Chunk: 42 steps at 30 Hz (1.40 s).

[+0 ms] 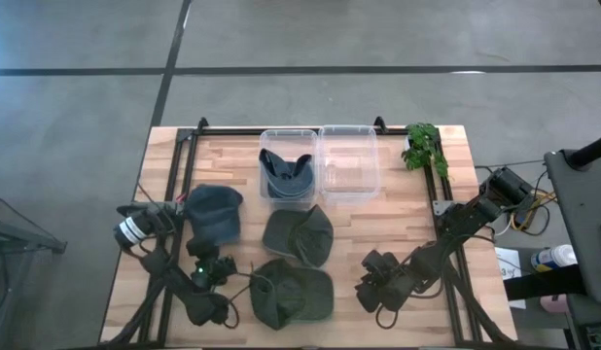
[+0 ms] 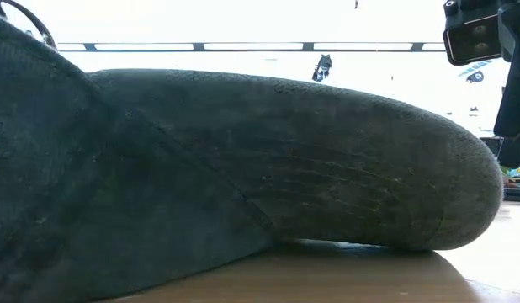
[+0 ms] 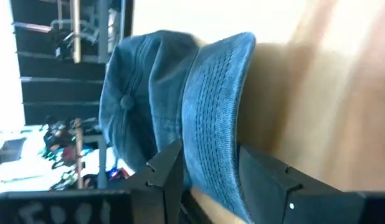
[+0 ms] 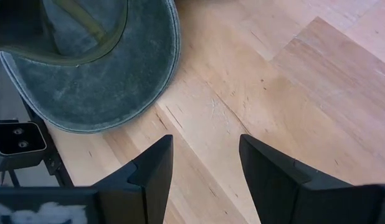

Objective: Pick & Place hat
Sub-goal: Put the blue cap into the left transparent bin

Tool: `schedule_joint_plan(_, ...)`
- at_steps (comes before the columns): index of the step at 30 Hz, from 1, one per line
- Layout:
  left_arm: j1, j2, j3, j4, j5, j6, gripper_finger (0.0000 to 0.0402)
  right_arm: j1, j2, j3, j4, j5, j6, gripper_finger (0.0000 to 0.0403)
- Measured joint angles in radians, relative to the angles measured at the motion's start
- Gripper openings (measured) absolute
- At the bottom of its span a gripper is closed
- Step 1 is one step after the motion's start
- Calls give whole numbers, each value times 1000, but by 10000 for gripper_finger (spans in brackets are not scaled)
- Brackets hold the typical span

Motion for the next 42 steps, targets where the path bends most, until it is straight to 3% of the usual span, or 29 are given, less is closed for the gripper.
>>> schedule_joint_plan(6, 64, 0, -78, -1, 17, -22, 116, -8, 0, 0, 0, 0, -3, 178)
schedule_joint_plan(13, 124, -6, -109, -14, -39, -21, 19, -40, 0, 0, -2, 0, -30, 178)
schedule_joint_plan(18, 164, -61, -81, -18, -50, -16, 10, -61, 0, 0, -2, 0, -63, 178)
schedule_joint_plan(33, 221, -408, 180, -10, -60, 135, 6, -66, -105, 0, -20, 87, -133, 178)
schedule_joint_plan(42, 239, -572, 502, -7, -117, 162, 5, -68, -246, -1, -47, 147, -213, 178)
